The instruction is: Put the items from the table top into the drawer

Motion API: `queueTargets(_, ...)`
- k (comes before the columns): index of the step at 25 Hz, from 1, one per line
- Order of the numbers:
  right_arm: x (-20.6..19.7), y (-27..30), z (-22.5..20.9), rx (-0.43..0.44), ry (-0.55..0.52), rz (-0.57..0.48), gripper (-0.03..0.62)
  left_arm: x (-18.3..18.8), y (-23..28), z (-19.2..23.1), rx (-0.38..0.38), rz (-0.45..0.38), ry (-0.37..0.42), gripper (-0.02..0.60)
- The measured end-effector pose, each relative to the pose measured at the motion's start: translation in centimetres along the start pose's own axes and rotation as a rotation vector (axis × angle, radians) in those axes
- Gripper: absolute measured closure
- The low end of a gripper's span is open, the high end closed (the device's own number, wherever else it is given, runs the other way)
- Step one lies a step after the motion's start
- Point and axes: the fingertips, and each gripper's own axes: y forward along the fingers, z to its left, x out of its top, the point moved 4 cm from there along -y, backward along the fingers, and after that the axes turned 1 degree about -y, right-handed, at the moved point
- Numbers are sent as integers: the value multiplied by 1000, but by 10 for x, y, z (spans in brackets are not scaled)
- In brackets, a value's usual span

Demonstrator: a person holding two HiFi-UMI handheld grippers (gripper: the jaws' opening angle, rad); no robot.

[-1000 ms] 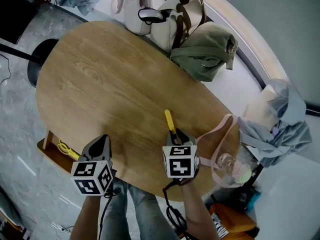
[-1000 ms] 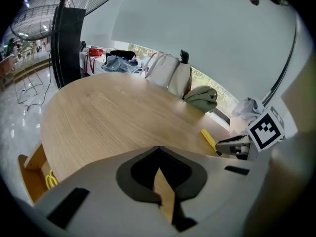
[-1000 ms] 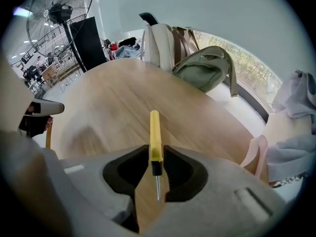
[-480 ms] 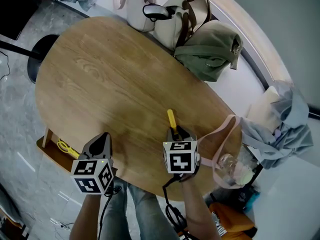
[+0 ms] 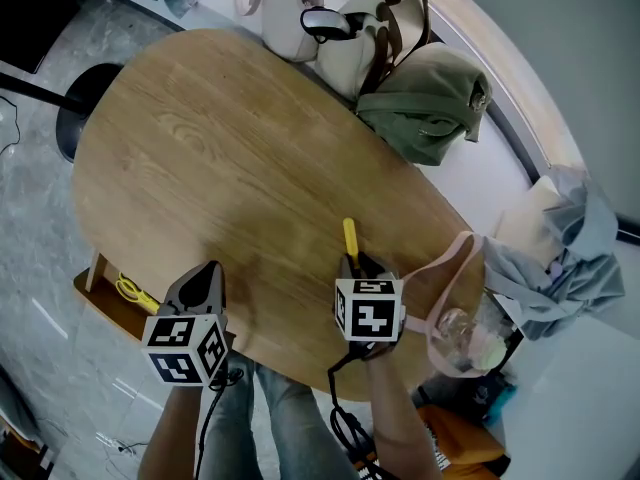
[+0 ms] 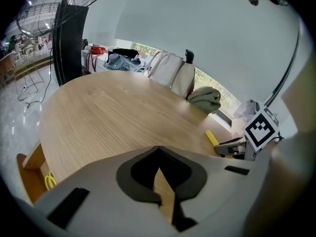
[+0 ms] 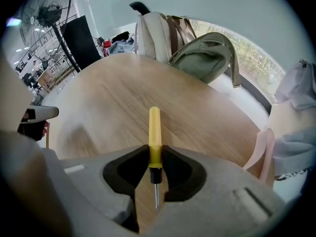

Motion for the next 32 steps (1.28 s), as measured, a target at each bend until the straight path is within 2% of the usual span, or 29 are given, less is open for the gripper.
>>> queueTargets(11,1,-3,2,3,64,13,514,-1,-19,28,40,-38,-46,586)
queueTargets(24,18,-21,70,11,-79,-33,514,-21,-70,71,93,-97,-130,586)
queueTargets(32,19,-30,128,37,-191,-43,516,-53,-113,116,156,-141,-215,586)
